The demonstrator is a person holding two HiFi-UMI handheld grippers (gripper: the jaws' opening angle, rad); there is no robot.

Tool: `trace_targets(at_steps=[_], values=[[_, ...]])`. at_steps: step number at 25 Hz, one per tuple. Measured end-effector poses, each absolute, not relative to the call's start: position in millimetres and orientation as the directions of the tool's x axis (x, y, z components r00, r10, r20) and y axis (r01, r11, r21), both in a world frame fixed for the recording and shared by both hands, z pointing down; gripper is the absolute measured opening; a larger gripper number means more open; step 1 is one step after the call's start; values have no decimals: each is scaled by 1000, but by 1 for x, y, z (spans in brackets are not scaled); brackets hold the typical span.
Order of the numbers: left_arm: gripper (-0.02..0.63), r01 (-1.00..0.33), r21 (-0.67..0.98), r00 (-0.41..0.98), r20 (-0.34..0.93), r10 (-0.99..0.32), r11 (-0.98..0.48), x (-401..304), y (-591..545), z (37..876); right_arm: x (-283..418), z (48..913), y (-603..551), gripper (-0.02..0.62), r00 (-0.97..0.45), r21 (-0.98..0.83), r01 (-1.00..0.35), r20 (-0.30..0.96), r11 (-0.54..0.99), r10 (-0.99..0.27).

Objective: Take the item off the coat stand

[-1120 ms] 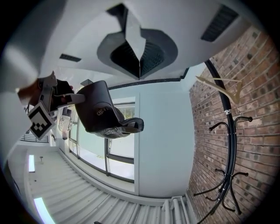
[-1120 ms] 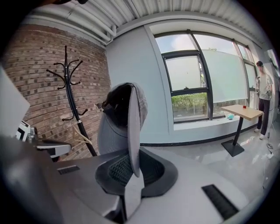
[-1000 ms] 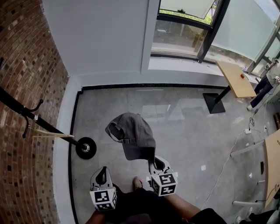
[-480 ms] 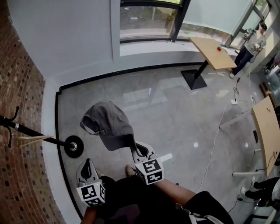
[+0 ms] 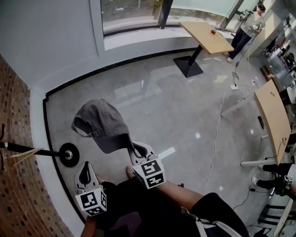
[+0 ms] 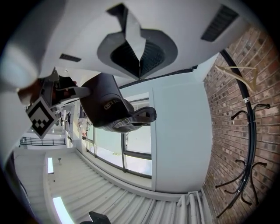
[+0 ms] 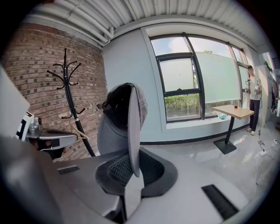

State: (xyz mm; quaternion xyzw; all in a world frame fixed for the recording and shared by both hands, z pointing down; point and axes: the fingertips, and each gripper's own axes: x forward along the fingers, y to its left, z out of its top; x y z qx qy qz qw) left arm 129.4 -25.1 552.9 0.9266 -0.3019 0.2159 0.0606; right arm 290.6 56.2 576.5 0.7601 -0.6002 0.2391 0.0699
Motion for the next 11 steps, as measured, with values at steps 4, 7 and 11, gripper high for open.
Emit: trace_targets(at_steps=[4,7,11], values=[[34,-590,2,725,442,-528,-808,129,-27,560,291,582,59,29,171,-180,-943,464,-281,-869],[34,-597,10,722,442,-532,-802,129,-31,561,291,583,57,29,172,-180,-942,465,-283,-869],[34,-592,5,725,442,-529,-806,131,-31,564,291,585,55,29,168,-179,-944,466,-278,-869]])
